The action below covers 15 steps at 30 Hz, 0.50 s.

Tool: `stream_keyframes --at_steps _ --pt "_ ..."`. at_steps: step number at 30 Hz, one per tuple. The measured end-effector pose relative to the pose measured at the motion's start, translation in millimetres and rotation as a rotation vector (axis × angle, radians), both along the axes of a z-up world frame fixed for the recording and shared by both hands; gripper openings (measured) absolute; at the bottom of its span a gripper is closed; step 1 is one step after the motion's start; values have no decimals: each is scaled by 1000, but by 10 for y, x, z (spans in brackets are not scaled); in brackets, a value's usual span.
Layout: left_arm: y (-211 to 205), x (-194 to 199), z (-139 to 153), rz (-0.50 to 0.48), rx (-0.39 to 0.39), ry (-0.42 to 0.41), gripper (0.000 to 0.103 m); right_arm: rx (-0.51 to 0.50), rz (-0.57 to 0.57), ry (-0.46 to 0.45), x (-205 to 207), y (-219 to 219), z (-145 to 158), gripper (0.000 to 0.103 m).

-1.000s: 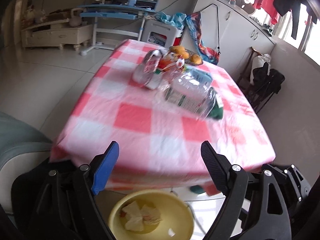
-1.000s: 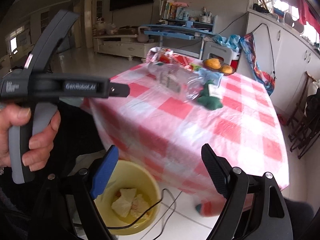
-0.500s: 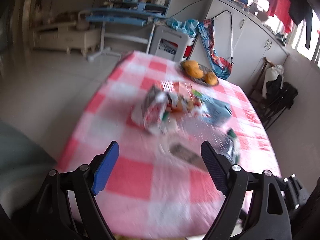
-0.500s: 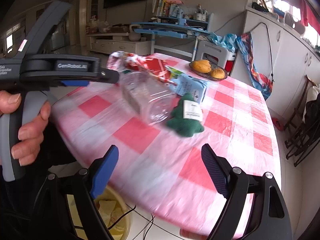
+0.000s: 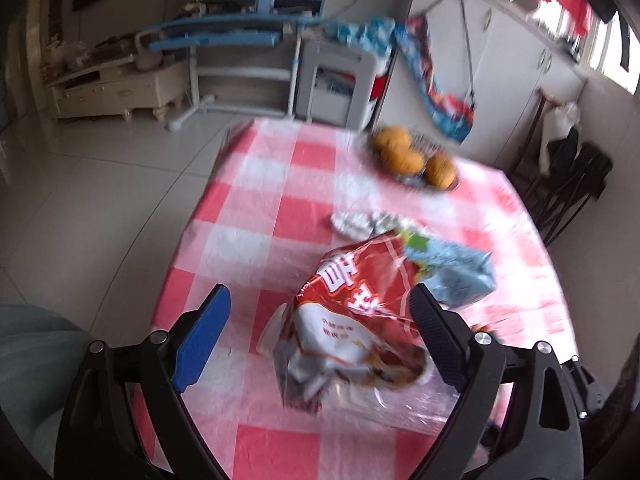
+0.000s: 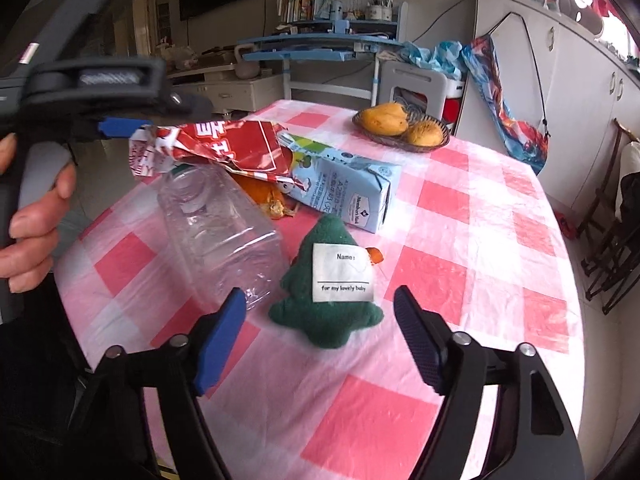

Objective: Collect trash
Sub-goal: 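Grasp the red snack bag with the left gripper while the right gripper grasps the green plush toy, then carry the snack bag with the left gripper over the basin and release it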

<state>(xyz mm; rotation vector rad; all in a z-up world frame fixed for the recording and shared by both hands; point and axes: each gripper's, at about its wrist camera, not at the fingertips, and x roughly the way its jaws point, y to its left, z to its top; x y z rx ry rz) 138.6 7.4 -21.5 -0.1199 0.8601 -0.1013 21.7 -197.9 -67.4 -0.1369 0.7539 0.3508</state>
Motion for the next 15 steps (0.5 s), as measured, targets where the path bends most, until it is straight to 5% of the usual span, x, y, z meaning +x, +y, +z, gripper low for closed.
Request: stream_keyframes --at_steps 1,3,4,6,15 --pt "-7 5 -44 -5 -1 9 83 2 -2 11 19 -2 -20 62" --pt "-40 29 -119 -27 -1 27 57 18 -5 39 54 -22 -49 53" --pt "-44 13 -135 -26 4 17 54 25 -6 39 49 -34 -44 52" --pt "-26 -25 -127 -37 -27 -1 33 26 -6 40 43 -27 -43 43" --pt "55 -479 217 -37 -79 -165 26 76 -27 0 -107 -109 88 19"
